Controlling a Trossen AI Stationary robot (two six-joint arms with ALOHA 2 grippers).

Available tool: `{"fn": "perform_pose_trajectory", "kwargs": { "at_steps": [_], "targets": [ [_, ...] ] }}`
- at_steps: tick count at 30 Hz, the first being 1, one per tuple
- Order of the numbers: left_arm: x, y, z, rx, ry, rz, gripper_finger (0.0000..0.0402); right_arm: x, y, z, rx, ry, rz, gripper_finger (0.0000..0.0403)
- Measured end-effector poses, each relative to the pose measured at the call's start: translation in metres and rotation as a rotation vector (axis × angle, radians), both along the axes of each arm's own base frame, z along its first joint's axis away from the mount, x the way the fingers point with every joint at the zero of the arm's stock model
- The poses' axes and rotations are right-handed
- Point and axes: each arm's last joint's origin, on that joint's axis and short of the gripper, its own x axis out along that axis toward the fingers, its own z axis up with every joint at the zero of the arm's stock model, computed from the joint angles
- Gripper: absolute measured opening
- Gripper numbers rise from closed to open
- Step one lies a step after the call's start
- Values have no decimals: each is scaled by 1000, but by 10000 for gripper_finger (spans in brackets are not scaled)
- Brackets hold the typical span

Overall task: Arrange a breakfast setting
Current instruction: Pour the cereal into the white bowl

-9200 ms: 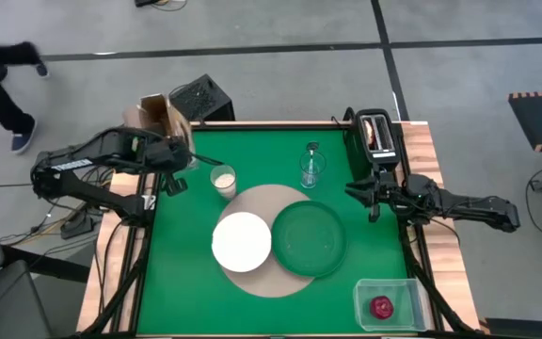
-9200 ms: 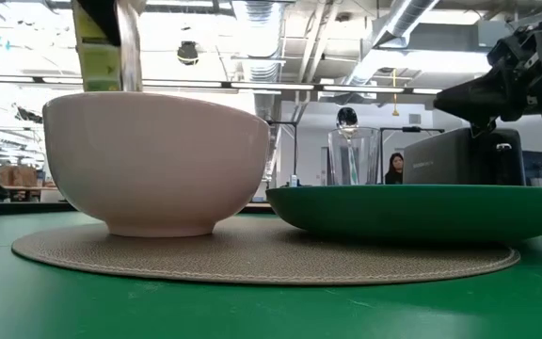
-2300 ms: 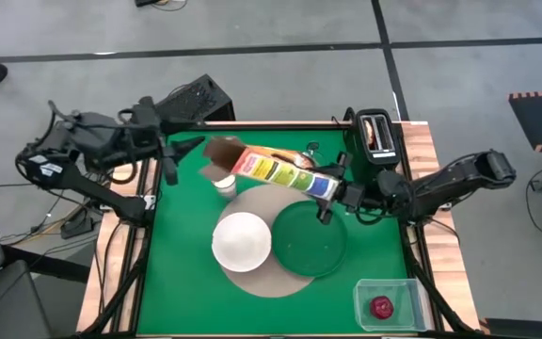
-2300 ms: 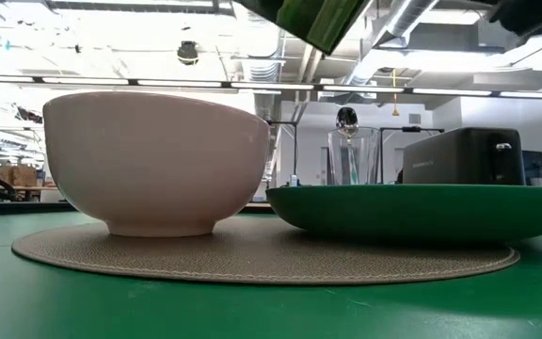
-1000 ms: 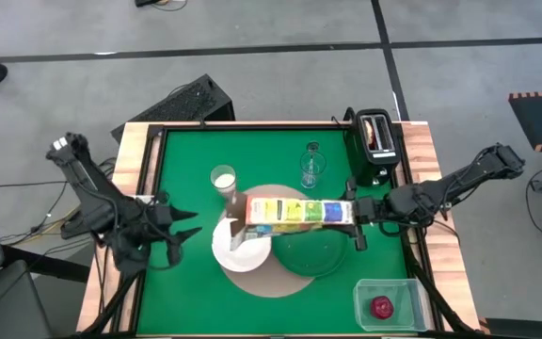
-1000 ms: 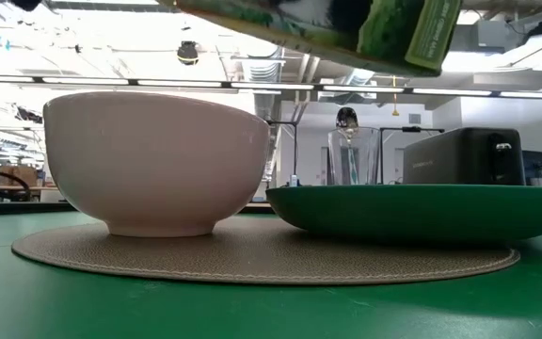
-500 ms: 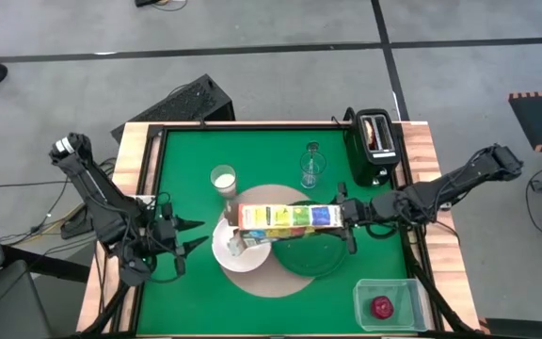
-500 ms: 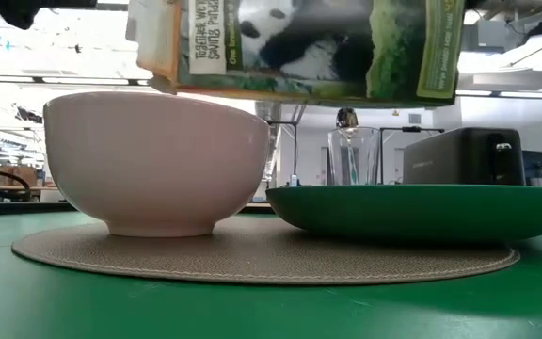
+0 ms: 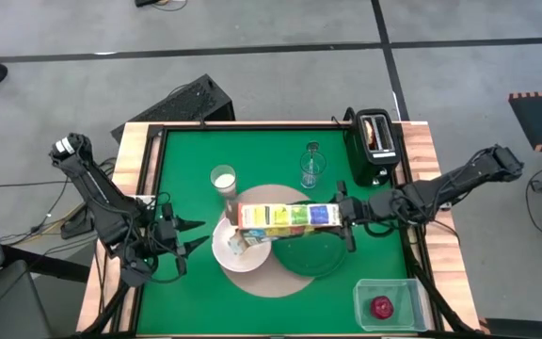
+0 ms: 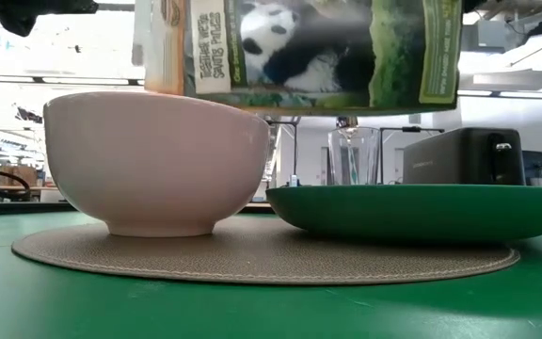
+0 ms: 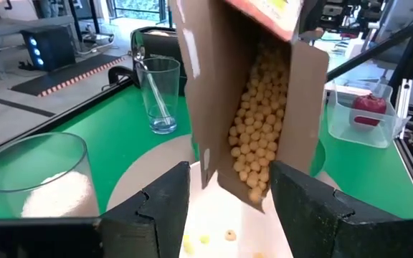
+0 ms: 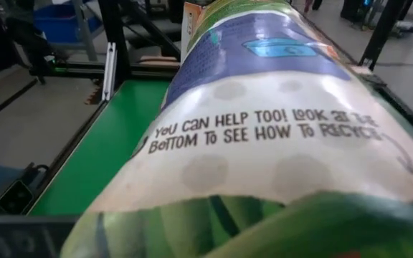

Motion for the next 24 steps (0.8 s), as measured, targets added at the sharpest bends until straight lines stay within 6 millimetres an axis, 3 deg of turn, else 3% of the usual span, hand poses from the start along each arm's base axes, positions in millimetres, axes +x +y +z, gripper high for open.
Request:
{"fn": "perform_pose_trajectory", "kwargs": {
  "at_steps": [10, 24],
  "targets": [
    [1, -1, -1, 4, 4, 0, 178, 2, 2, 23, -16, 72, 6, 240],
    [1, -1, -1, -1, -1, 2, 178, 11, 1, 29, -39, 133, 6, 238]
  ]
}}
